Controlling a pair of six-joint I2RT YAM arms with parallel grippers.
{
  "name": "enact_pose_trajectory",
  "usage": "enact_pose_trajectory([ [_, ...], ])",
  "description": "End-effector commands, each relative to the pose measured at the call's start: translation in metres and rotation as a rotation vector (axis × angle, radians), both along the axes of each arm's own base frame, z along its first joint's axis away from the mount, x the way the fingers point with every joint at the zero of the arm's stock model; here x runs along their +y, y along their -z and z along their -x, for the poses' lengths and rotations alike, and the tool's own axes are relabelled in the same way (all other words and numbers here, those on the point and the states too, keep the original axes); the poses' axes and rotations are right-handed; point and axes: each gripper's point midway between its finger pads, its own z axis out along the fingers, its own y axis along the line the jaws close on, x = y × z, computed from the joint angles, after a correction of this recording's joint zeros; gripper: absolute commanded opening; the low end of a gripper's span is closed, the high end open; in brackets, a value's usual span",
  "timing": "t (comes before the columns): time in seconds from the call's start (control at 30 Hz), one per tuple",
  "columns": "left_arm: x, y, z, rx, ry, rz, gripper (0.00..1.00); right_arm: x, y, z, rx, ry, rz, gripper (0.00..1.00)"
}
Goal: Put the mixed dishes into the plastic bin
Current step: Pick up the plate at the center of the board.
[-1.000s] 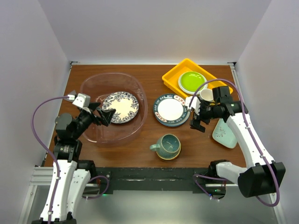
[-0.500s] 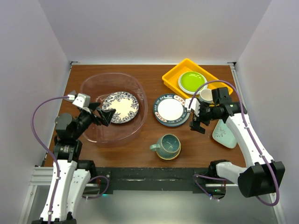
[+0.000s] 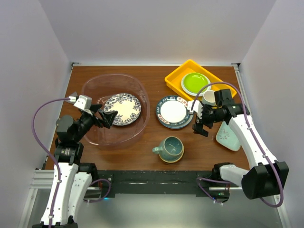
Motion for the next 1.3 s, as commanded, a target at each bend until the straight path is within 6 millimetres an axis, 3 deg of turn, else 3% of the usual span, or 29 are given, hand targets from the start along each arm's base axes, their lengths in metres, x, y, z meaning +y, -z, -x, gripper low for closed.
enact_pose_trajectory([
  [0.0,0.002,-0.009,-0.002,-0.044,-0.011,0.001,1.0,-0.001,0.003,-0.009,-0.001,0.041,0.005,0.98],
  [0.13,0.002,-0.009,-0.002,-0.043,-0.011,-0.001,1.0,0.005,0.007,-0.026,0.036,0.163,-0.047,0.98],
  [0.33,0.002,-0.008,-0.002,-0.038,-0.011,-0.001,1.0,0.022,0.006,-0.081,0.121,0.477,-0.214,0.98],
  [0.53,0.003,-0.006,-0.004,-0.034,-0.017,-0.001,1.0,0.019,0.028,-0.117,0.232,0.743,-0.246,0.96],
  [0.67,0.003,-0.006,-0.004,-0.033,-0.017,-0.003,1.0,0.021,0.037,-0.129,0.271,0.834,-0.28,0.85],
  [0.8,0.003,-0.005,-0.004,-0.03,-0.017,-0.003,1.0,0.017,0.051,-0.138,0.289,0.9,-0.271,0.64],
  [0.93,0.004,-0.005,-0.005,-0.028,-0.02,-0.003,1.0,0.011,0.055,-0.147,0.27,0.945,-0.273,0.53],
  [1.03,0.004,-0.004,-0.005,-0.026,-0.02,-0.002,1.0,0.006,0.059,-0.149,0.255,0.965,-0.264,0.46],
  [1.27,0.004,-0.004,-0.005,-0.024,-0.018,-0.004,1.0,0.001,0.069,-0.15,0.278,1.02,-0.269,0.43],
])
